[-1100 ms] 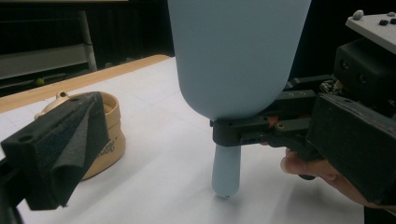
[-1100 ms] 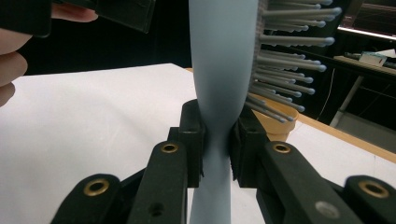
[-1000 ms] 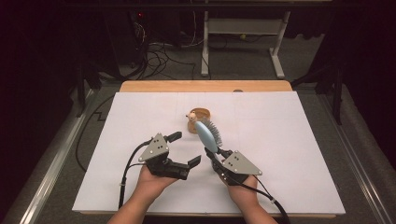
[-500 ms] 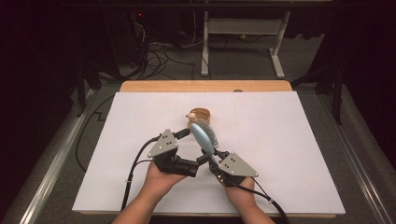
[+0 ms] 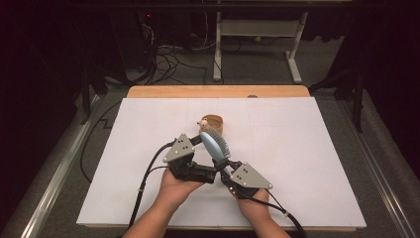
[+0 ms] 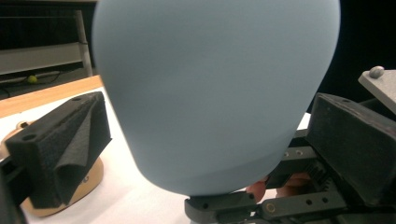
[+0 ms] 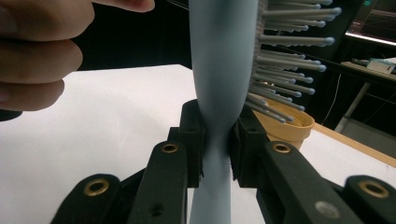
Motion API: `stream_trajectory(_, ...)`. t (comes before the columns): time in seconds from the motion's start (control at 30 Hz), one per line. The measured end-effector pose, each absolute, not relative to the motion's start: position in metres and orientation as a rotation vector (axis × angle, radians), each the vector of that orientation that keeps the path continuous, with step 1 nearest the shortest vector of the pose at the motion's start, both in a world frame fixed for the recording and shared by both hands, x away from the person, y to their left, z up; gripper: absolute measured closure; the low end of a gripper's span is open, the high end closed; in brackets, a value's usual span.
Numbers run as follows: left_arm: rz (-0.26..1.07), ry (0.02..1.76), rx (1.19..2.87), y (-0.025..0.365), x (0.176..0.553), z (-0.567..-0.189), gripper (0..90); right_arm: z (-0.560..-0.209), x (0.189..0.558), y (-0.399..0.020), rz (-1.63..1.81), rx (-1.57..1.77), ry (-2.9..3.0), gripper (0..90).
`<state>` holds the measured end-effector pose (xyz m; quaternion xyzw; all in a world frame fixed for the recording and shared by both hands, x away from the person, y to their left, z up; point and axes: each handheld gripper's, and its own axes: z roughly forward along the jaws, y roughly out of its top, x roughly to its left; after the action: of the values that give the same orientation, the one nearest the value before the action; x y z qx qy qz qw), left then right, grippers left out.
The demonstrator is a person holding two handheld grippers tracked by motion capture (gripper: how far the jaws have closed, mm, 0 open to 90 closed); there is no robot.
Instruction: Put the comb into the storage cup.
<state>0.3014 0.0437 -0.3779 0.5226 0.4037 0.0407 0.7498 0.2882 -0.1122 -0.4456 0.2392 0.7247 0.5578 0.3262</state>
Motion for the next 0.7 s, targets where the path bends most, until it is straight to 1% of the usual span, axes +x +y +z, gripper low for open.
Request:
stream_trajectory(0.17,0.087,0.893,1.134,0.0426,0.3029,-0.3757,5.1,-0.4459,0.288,-0.112,1.459,0.623,1.902,77.9)
stream_trajectory(0.33,0.097,0.901,1.129,0.0416,0.3031,-0.3747,10.7,-0.4458,0.2879,-0.1118,1.458,0.624,1.9,77.9)
stream_trajectory(0.43,0.09,0.905,1.134,0.0417,0.3028,-0.3749,15.6,-0.4456,0.288,-0.1123,1.457,0.629,1.897,77.9)
stream_trajectory(0.7,0.096,0.902,1.128,0.0414,0.3015,-0.3742,19.4,-0.4453,0.2879,-0.1125,1.457,0.629,1.894,78.0)
